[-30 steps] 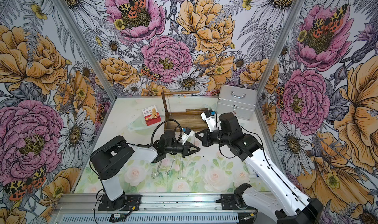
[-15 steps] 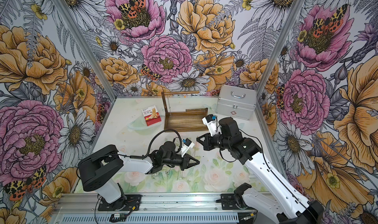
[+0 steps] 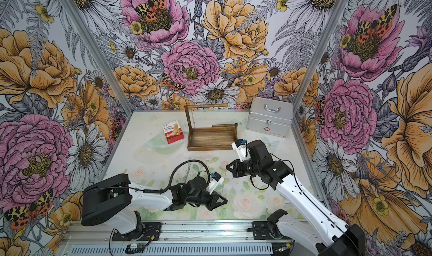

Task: Take the necklace off the jewelry display stand
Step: Place the necklace at the center of the board.

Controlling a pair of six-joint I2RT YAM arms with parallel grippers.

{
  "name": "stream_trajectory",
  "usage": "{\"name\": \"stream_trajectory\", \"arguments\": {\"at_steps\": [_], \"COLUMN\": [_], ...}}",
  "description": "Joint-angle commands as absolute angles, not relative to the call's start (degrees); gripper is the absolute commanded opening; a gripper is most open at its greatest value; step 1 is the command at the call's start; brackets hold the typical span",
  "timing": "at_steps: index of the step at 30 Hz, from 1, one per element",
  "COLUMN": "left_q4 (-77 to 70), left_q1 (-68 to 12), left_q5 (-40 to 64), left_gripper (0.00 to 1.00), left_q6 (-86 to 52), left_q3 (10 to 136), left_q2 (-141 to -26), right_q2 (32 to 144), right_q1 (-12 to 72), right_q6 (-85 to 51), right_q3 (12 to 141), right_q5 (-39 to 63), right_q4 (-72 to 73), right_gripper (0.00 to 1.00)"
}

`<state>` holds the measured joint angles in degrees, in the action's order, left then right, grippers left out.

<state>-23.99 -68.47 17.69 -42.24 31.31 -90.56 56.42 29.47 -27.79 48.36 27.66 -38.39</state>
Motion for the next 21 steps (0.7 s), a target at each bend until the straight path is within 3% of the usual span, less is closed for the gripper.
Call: {"name": "stream_trajectory", "arguments": {"at_steps": [1, 21], "left_q4": [-23.0, -17.9], "left_q1": [-70.0, -71.9], "left_q5": [12.9, 5.4], "left_gripper": [0.00, 0.00], "left_q6": [-46.4, -51.3], "left_q3": [30.4, 30.6], "left_q2": [-91.8, -94.1], "right_q2": [57.4, 66.8], "right_q1": [30.1, 32.1], "right_q6": [-28.7, -28.2], "right_q3": [47.5, 46.4], "right_q5": [26.7, 22.6], "right_q4": [-38.1, -36.0], "right_gripper": [0.00, 0.00]}}
